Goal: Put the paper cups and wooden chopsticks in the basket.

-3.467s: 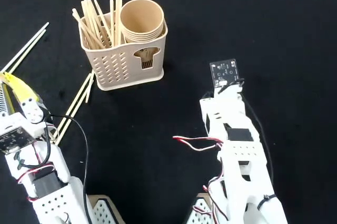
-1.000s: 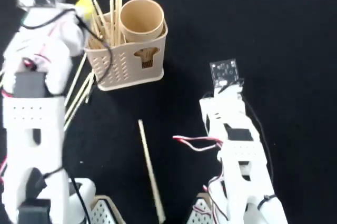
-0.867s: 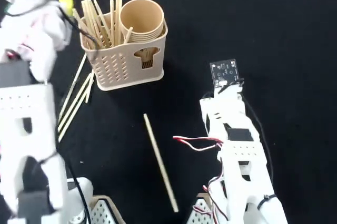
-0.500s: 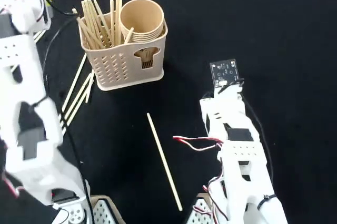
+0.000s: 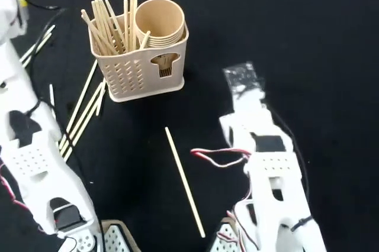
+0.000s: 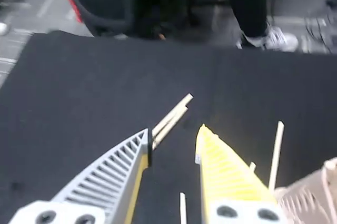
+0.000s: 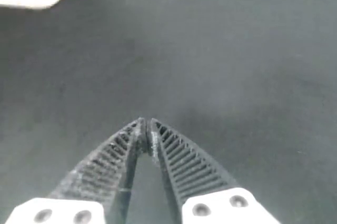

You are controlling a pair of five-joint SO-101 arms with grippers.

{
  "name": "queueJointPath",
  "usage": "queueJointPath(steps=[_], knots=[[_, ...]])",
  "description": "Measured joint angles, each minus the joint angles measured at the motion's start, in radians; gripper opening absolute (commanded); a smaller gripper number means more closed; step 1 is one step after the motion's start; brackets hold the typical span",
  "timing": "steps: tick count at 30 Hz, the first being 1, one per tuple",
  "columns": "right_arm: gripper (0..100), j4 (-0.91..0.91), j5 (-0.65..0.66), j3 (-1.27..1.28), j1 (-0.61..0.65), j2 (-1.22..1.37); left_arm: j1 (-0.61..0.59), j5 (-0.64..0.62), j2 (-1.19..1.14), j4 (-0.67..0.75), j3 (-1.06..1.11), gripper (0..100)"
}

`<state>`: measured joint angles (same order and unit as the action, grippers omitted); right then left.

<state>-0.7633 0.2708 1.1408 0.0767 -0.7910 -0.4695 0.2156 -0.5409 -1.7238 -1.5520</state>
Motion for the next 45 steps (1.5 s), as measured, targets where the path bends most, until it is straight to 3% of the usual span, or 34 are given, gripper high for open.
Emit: queueJointPath(steps=[6,12,18,25,33,45], knots=[[9.3,-0.341,0.003,-0.163,0.262,0.0,-0.068,-0.089,0.003,-0.008,-0.078,15],[9.2,-0.307,-0.009,-0.117,0.439,0.0,-0.118,-0.107,0.058,-0.008,-0.078,15],[9.2,-0.249,-0.204,-0.072,0.571,0.0,-0.153,-0.107,0.087,-0.008,-0.078,15],[9.3,-0.235,-0.287,-0.072,0.603,0.037,-0.163,-0.107,0.087,-0.008,-0.078,15],[9.3,-0.152,-0.397,-0.17,0.603,0.368,-0.163,-0.107,0.087,-0.008,-0.078,15],[9.2,-0.092,-0.411,-0.278,0.603,0.68,-0.163,-0.107,0.087,-0.008,-0.078,15]])
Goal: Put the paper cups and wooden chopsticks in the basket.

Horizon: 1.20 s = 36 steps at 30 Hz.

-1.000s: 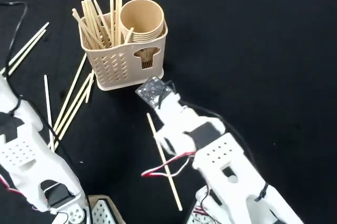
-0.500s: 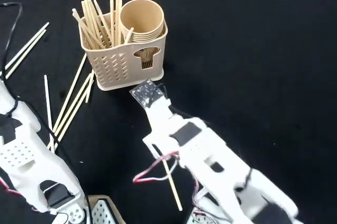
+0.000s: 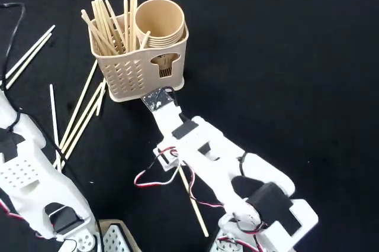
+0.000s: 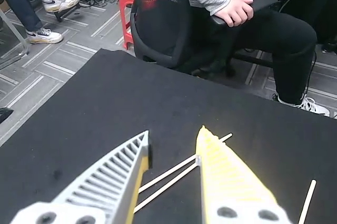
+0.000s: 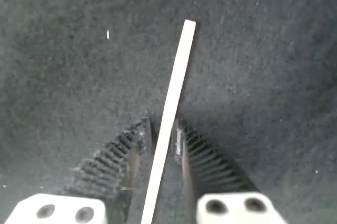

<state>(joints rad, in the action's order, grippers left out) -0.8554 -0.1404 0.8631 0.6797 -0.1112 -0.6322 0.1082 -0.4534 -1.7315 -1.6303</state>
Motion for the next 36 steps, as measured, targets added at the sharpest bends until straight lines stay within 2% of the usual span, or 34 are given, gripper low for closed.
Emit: queueJointPath(steps=[6,9,17,22,29,36], knots=[[9.1,0.003,0.0,0.0,0.0,0.003,0.0,0.0,0.0,0.0,0.0,15],[1.0,0.035,0.0,0.006,0.0,0.003,0.0,0.0,0.0,0.0,0.0,15],[1.1,0.075,0.0,0.026,-0.006,0.003,0.0,0.0,0.0,0.0,0.0,15],[1.1,0.028,0.0,0.028,0.0,-0.049,0.0,0.0,0.0,0.0,0.0,15],[1.1,-0.12,0.0,0.028,0.0,-0.374,0.0,0.0,0.0,0.0,0.0,15],[1.1,-0.141,0.0,-0.005,0.035,-0.827,0.0,0.0,0.0,0.0,0.0,15]])
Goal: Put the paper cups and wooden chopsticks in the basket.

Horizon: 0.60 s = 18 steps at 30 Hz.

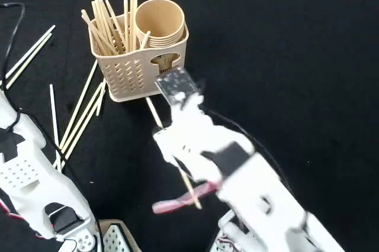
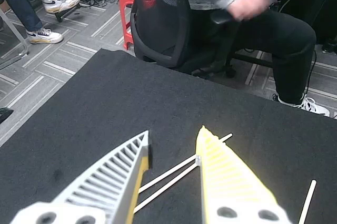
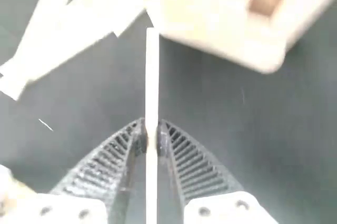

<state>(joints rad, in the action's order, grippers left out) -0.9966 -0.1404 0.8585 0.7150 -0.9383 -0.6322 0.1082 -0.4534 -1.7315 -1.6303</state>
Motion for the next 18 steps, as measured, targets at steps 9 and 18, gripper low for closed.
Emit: queueJointPath(steps=[9,18], knots=[[1.1,0.384,0.0,-0.074,0.11,-0.315,0.0,0.0,0.0,0.0,0.0,15],[1.1,0.98,0.0,-0.074,-0.006,-0.155,0.0,0.0,0.0,0.0,0.0,15]])
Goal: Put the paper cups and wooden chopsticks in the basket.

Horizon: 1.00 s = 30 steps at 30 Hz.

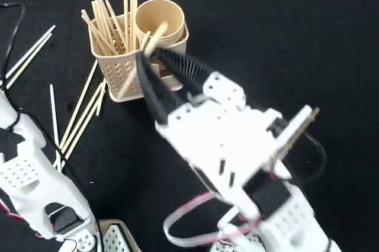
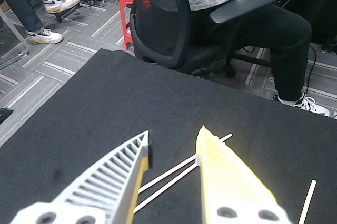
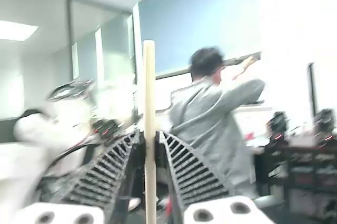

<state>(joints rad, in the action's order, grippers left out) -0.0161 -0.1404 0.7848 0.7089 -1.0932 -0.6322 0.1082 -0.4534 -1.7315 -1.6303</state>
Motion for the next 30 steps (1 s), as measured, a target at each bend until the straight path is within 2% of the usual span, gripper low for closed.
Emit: queueJointPath(steps=[7,14,17,26,30], knots=[[1.1,0.356,0.005,0.0,-0.044,0.262,0.0,0.0,0.0,0.0,0.0,15],[1.1,0.612,0.158,0.015,-0.049,0.474,0.0,0.0,0.0,0.0,0.0,15],[1.1,0.706,0.186,0.032,-0.071,0.571,0.0,0.0,0.0,0.0,0.0,15],[2.7,0.76,0.195,0.104,-0.101,0.733,0.0,0.0,0.0,0.0,0.0,15],[17.7,0.675,0.221,0.115,-0.104,0.741,0.0,0.0,0.0,0.0,0.0,15]])
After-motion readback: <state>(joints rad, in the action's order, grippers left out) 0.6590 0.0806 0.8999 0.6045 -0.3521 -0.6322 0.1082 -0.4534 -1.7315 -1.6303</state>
